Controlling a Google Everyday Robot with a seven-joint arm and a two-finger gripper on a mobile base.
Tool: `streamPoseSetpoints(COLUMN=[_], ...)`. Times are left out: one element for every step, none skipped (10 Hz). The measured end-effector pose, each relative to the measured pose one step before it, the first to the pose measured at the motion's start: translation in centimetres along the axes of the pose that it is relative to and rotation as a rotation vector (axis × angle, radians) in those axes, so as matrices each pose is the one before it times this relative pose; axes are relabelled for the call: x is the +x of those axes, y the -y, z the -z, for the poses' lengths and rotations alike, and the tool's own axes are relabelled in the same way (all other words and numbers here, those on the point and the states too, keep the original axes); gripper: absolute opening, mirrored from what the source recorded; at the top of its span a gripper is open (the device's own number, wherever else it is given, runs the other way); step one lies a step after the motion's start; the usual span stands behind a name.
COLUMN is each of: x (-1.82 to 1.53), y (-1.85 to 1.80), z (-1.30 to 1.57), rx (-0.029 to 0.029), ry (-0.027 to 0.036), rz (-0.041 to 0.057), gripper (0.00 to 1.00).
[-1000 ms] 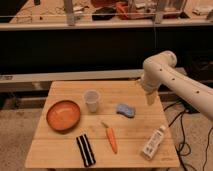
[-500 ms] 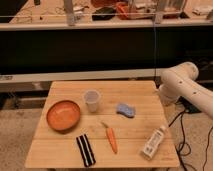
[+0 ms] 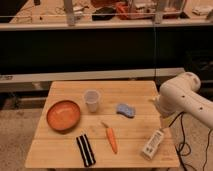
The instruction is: Move the arm in a circular motion
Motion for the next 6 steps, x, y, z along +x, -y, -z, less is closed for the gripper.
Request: streamPoseSetpoints(x=[-2.0, -2.398, -2.56, -2.872, -1.918, -2.207], y=[0.299, 0.495, 0.695, 1.011, 0.8, 1.08], z=[0.189, 0.145, 0.143, 0.159, 0.063, 0.016], rx=[0.00255, 0.00088, 0.00058, 0.00022, -0.00043, -0.00122], ry=[0.01515, 0.01756, 0.01717, 0.0176, 0.01273, 0.0158], rz=[0.01316, 0.02058, 0.02603, 0.03463, 0.02447, 0.03158], gripper=[0.8, 0.8, 0.8, 0.8, 0.8, 0.8])
